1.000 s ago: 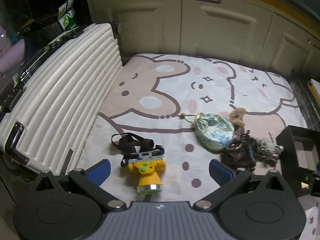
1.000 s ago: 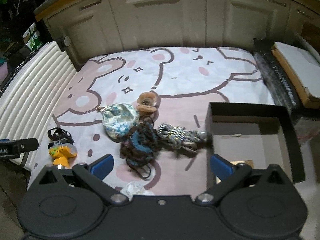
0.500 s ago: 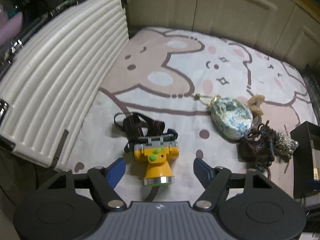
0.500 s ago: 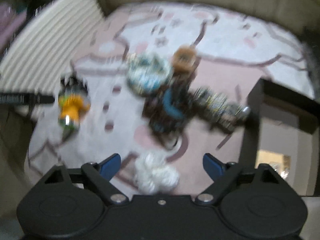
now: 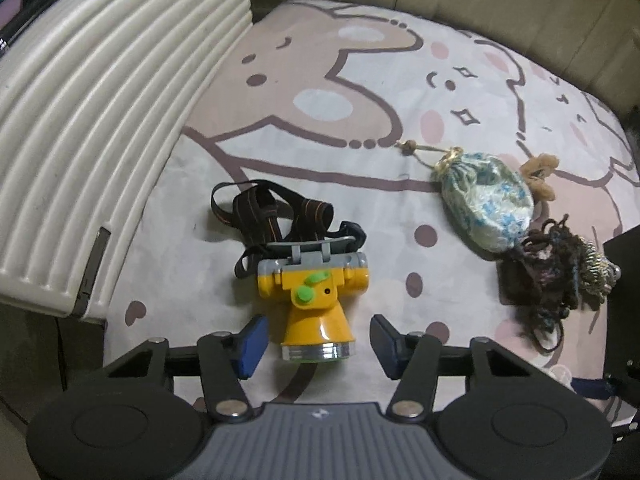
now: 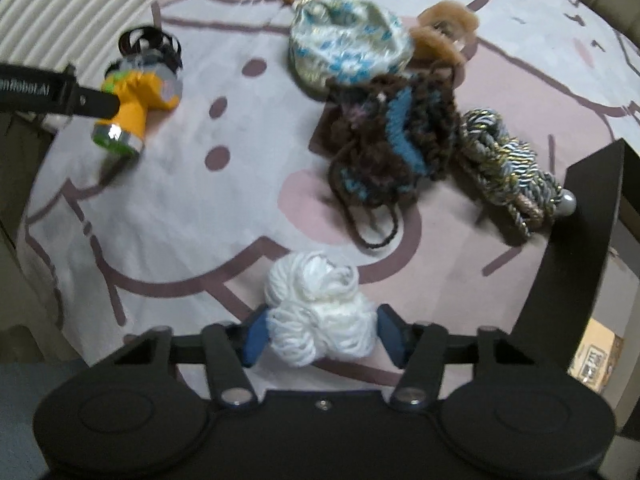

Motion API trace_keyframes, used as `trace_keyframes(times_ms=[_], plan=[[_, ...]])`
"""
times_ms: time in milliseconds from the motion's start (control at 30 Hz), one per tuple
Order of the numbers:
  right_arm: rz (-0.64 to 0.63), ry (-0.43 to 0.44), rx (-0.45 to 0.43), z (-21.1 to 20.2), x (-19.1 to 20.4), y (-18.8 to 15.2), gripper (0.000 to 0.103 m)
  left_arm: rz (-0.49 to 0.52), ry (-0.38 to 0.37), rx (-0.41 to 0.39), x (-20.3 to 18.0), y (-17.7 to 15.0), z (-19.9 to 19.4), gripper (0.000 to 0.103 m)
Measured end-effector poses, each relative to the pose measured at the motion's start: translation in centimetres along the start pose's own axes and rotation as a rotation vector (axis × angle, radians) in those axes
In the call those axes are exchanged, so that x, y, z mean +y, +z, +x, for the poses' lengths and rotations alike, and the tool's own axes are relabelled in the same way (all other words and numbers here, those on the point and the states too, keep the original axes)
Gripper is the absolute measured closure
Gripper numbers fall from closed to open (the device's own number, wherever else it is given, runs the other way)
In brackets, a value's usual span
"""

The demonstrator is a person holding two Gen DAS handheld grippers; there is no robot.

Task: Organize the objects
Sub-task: 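Lower the left tool to the yellow headlamp while the right tool approaches the white yarn ball, then grasp and lift the headlamp with the left tool while the right tool lifts the yarn ball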

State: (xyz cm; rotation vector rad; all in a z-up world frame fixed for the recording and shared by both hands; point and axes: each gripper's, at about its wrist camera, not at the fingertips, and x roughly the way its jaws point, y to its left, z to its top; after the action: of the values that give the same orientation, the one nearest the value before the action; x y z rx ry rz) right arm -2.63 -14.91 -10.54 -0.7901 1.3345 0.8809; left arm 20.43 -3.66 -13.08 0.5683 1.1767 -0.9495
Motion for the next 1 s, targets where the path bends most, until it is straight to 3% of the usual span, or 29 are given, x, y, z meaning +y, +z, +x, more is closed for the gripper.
trace_keyframes(times_ms=[267, 333, 600, 833, 1000], plan=[[-0.085, -0.008, 0.046, 1.1, 0.6, 0.1, 0.051, -0.028, 0.007, 0.044, 0.1, 0.8, 2.2, 0.068], [-0.148, 0.004, 0.054, 1.3, 0.3, 0.0, 0.051, -0.038, 0.011, 0.050, 0.0, 1.0, 2.6, 0.068], [-0.169, 0.019, 0.061, 1.5, -0.1, 0.3, 0.050, 0.003, 0.073, 0.081, -1.3, 1.3, 4.4, 0.060], [-0.180, 0.015, 0.069, 1.5, -0.2, 0.4, 0.050, -0.101, 0.072, 0.098, -0.5, 1.6, 5.8, 0.061], [-0.182, 0.013, 0.070, 1.4, -0.4, 0.5, 0.053, -0.115, 0.081, 0.106, -0.8, 1.7, 6.5, 0.061]])
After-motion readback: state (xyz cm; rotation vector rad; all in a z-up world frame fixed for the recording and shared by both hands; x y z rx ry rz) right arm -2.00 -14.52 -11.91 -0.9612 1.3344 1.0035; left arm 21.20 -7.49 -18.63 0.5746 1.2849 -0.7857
